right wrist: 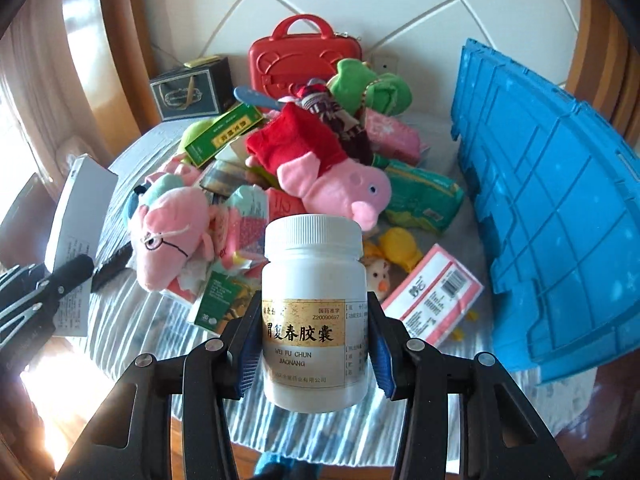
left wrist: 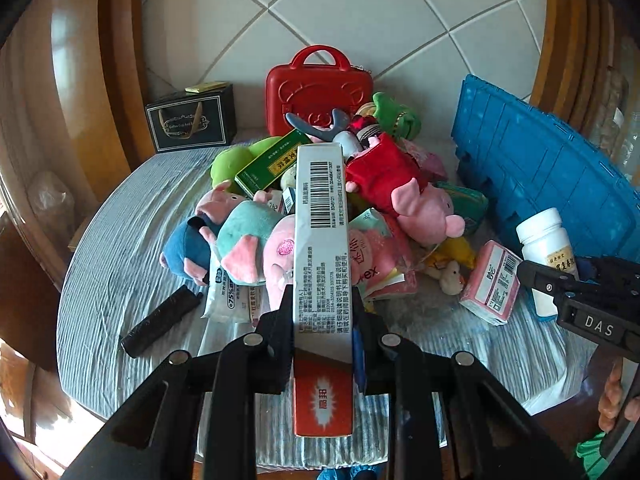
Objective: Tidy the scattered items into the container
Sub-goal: 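Lift the medicine box and pill bottle and carry both over the bin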
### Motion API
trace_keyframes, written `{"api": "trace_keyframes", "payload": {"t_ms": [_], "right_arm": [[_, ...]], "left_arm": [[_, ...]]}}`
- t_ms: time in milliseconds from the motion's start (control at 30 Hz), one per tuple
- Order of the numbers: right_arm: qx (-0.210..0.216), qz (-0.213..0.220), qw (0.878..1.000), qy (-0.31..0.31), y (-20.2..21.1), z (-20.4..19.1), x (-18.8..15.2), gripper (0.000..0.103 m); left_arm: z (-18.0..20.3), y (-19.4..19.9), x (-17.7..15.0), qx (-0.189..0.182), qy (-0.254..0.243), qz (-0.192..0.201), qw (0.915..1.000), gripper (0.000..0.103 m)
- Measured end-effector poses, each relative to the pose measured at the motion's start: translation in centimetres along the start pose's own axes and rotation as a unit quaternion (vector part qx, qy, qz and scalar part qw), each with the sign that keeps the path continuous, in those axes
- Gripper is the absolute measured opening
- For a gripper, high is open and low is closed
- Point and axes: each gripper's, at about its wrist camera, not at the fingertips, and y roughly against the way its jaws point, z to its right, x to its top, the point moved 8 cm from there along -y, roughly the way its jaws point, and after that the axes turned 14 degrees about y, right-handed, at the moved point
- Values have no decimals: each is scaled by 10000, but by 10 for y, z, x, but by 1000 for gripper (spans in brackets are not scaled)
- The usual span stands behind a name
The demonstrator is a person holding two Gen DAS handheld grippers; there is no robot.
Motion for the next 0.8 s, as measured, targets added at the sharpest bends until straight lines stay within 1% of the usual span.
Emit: {"api": "trace_keyframes", "payload": {"t_ms": [233,333,433,533,633,800], "right_arm": [[-312,302,9989,-200,37,30,7,46],[-369,565,9973,-285,59,51,14,46],[-502,770,9950,-388,82,78,17,46],[-622,973,9920,-515,100,114,18,46],[-760,1197,9880,-610,116,159,16,46],[-933,1521,9823,-577,137,248,8,46]], "left_arm": [[36,16,11,-224,-193,182,9994,22],[59,25,19,-337,-268,327,9985,23],[92,30,25,-446,-387,427,9973,23],[133,32,29,-508,-575,540,9956,23],[183,37,34,-621,-693,714,9931,23],[288,44,44,-846,-746,1110,9874,23]]}}
